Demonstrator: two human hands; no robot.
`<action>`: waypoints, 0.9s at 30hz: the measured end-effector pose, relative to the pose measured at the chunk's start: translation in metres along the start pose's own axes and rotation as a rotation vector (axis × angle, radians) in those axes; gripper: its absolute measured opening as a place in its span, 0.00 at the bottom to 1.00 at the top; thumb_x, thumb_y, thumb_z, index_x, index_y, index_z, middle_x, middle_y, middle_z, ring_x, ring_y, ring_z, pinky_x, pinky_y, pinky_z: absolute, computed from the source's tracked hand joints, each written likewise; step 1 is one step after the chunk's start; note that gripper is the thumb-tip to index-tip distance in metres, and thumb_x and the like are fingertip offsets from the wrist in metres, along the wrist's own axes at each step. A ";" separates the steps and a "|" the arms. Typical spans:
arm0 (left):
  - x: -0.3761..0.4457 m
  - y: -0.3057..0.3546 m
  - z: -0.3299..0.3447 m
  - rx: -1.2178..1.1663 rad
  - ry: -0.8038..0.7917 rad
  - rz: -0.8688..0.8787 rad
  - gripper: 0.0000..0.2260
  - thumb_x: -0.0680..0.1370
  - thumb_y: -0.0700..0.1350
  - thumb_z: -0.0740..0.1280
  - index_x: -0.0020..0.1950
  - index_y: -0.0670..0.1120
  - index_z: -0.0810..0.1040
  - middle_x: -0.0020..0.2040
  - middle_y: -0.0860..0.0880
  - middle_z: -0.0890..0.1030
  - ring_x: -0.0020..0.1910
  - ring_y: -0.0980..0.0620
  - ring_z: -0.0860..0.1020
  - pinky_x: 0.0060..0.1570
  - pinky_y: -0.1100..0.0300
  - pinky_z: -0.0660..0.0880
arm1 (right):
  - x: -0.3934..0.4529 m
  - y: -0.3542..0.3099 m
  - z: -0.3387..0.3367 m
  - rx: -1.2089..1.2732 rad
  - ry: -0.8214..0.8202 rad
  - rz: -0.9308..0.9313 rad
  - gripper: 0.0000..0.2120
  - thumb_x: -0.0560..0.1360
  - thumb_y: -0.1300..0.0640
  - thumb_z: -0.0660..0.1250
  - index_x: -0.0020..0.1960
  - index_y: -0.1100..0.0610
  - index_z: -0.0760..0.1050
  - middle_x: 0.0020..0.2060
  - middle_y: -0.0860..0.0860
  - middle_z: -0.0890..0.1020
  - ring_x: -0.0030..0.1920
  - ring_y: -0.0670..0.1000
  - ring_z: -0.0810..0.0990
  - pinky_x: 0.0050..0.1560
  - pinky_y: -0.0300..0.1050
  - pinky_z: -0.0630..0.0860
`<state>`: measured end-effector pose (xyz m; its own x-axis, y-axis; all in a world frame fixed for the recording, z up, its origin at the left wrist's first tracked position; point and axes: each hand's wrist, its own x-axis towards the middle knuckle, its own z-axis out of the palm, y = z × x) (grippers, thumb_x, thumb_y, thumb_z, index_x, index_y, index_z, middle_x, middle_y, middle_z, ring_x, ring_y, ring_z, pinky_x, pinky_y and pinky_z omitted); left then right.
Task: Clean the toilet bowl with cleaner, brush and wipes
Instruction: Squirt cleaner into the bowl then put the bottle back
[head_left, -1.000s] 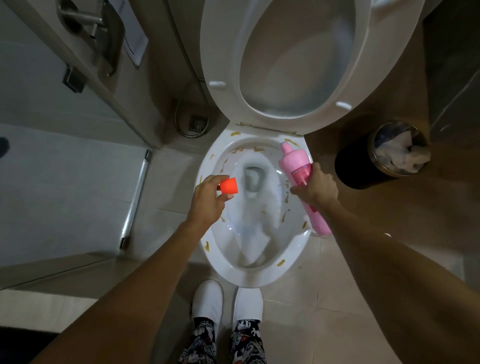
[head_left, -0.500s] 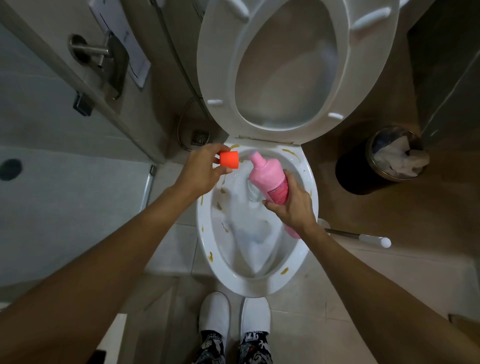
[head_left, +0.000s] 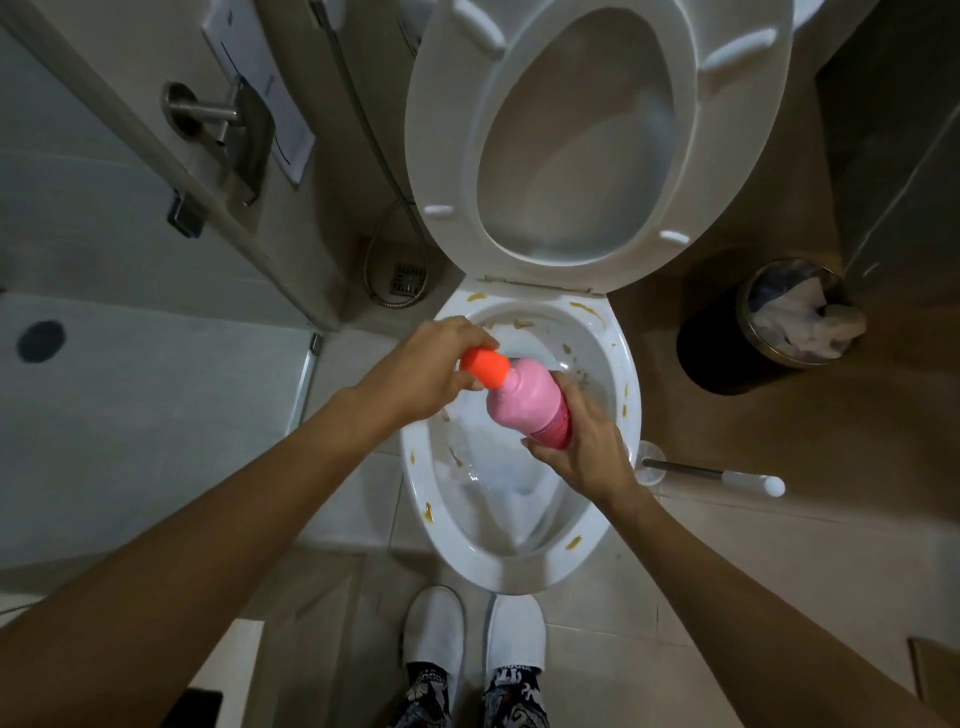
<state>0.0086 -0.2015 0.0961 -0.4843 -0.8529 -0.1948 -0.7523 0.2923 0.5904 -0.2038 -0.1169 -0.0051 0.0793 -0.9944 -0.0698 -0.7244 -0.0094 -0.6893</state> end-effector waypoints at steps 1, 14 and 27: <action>-0.004 0.002 0.002 0.014 -0.008 0.030 0.21 0.70 0.38 0.75 0.62 0.45 0.78 0.58 0.46 0.79 0.55 0.48 0.76 0.51 0.67 0.65 | -0.003 0.000 0.000 0.003 -0.013 -0.009 0.41 0.65 0.50 0.78 0.73 0.57 0.64 0.61 0.56 0.77 0.56 0.57 0.78 0.53 0.52 0.77; -0.058 0.014 0.013 0.031 0.175 0.150 0.29 0.70 0.50 0.73 0.70 0.46 0.71 0.68 0.47 0.73 0.65 0.52 0.69 0.64 0.52 0.65 | -0.023 -0.014 0.022 0.134 0.031 -0.052 0.42 0.67 0.41 0.76 0.73 0.53 0.62 0.67 0.50 0.74 0.64 0.49 0.75 0.59 0.51 0.77; -0.118 0.016 -0.006 -0.223 0.406 -0.139 0.24 0.71 0.52 0.69 0.66 0.48 0.75 0.63 0.56 0.74 0.62 0.59 0.72 0.64 0.57 0.69 | -0.020 -0.052 0.024 0.100 -0.060 -0.208 0.46 0.64 0.46 0.79 0.74 0.49 0.58 0.69 0.48 0.72 0.64 0.51 0.74 0.61 0.49 0.75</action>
<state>0.0565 -0.0988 0.1331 -0.1391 -0.9902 0.0114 -0.6621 0.1016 0.7425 -0.1518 -0.0936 0.0148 0.2626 -0.9641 0.0400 -0.6173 -0.1997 -0.7609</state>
